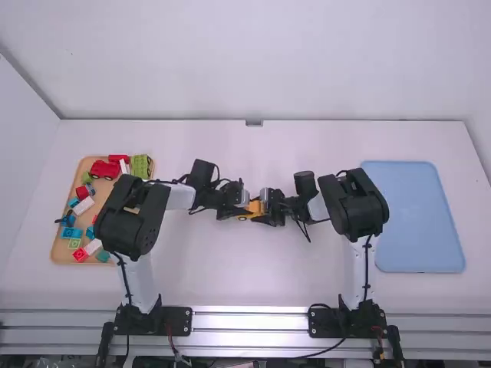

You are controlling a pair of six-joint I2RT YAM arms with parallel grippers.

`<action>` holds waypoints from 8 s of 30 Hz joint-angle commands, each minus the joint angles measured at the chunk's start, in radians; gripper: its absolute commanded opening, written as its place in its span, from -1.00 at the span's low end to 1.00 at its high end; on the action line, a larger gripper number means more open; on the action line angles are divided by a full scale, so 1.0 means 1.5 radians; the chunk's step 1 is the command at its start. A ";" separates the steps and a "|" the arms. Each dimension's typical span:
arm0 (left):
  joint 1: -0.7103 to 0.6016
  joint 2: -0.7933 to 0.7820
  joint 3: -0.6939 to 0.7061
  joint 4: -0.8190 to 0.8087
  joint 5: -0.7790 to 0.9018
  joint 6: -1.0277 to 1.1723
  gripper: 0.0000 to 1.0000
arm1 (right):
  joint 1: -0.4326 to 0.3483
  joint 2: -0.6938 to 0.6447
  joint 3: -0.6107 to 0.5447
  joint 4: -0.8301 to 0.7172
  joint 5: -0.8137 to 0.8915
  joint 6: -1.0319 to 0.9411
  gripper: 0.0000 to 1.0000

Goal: Assemble lego blocks to make yellow taxi

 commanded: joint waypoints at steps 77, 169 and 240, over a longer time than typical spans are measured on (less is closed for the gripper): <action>-0.043 0.014 -0.080 -0.022 -0.186 -0.105 -0.96 | 0.010 0.009 0.000 -0.013 0.003 -0.022 0.15; 0.005 -0.003 -0.098 0.093 -0.018 -0.095 -0.96 | 0.027 0.009 0.004 -0.014 0.004 -0.021 0.16; 0.200 -0.263 -0.131 0.070 -0.204 -0.306 0.98 | -0.386 -0.425 0.004 -0.287 0.627 0.292 -0.17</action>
